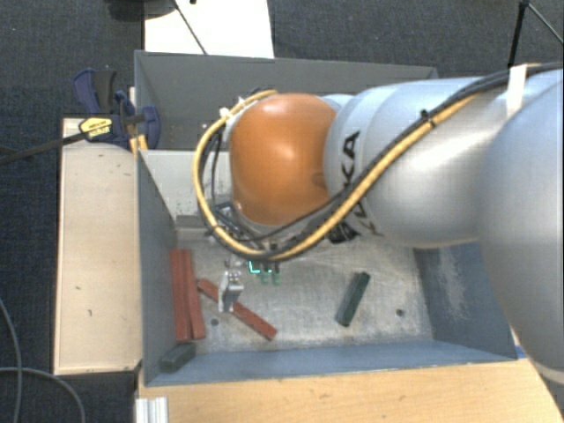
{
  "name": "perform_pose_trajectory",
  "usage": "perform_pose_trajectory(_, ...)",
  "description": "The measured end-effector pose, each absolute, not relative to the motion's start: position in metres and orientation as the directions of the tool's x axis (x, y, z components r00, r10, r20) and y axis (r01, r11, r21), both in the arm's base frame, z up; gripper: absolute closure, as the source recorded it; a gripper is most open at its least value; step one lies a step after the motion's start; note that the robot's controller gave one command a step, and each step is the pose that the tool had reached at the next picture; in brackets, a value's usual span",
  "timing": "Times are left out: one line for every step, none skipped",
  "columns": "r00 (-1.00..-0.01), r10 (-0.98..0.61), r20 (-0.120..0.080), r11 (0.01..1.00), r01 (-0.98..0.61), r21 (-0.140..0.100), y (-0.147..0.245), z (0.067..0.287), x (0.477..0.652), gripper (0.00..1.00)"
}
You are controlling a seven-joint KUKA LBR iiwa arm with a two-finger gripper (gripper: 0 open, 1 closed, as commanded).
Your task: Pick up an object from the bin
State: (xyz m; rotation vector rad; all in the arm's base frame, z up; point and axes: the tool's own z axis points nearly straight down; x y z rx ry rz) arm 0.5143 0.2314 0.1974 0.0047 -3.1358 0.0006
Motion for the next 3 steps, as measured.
perform_pose_trajectory(-1.0, 0.001, -0.001, 1.0, 0.001, 0.002, 0.23, 0.201, 0.516, 0.0)
perform_pose_trajectory(-0.998, -0.059, -0.005, 0.998, -0.059, 0.002, 0.196, 0.161, 0.522, 0.0)
perform_pose_trajectory(-1.0, 0.025, 0.0, 1.0, 0.025, 0.0, 0.175, 0.13, 0.52, 0.0)
